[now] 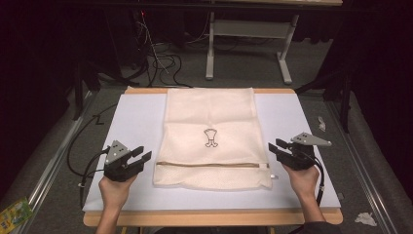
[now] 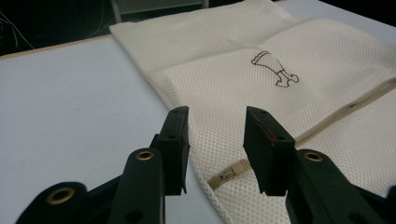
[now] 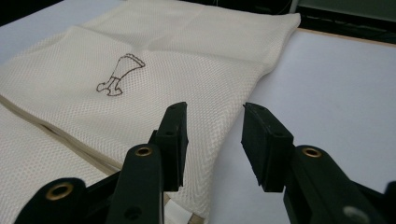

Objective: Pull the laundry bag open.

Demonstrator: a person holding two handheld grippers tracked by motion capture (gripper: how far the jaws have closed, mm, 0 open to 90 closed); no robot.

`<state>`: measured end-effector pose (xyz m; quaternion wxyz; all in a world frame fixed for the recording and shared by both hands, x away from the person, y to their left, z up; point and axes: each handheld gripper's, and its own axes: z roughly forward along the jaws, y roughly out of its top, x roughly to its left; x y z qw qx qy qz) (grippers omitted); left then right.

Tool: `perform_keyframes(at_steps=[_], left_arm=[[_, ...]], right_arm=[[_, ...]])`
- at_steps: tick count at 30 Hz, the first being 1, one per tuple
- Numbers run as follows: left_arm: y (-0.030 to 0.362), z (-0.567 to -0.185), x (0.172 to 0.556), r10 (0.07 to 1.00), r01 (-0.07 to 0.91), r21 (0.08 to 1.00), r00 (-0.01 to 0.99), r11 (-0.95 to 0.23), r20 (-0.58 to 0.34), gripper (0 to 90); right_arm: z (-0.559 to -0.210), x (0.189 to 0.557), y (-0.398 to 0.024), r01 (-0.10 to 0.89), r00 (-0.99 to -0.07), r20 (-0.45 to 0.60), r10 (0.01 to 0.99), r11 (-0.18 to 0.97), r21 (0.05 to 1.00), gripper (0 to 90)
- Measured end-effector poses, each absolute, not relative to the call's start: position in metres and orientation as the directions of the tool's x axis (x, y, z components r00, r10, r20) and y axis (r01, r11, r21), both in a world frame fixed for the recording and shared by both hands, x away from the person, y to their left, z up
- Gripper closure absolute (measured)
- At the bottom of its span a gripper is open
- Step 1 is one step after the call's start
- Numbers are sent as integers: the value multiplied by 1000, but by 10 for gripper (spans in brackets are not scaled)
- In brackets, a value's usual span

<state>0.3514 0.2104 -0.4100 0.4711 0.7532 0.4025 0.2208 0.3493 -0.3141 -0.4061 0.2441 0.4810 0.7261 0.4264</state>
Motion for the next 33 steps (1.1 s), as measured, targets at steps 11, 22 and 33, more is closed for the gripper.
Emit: perform_keyframes(at_steps=[11, 22, 33], left_arm=[[220, -402, 353, 841, 363, 912, 540, -190, -40, 574], [234, -401, 355, 864, 361, 920, 501, -155, -51, 548], [247, -405, 360, 884, 370, 922, 462, -115, -75, 542]], right_arm=[[-391, 340, -338, 447, -376, 80, 923, 105, 888, 614], [-392, 335, -365, 436, -315, 105, 943, 45, 899, 610], [-400, 333, -378, 438, -282, 114, 953, 22, 899, 596]])
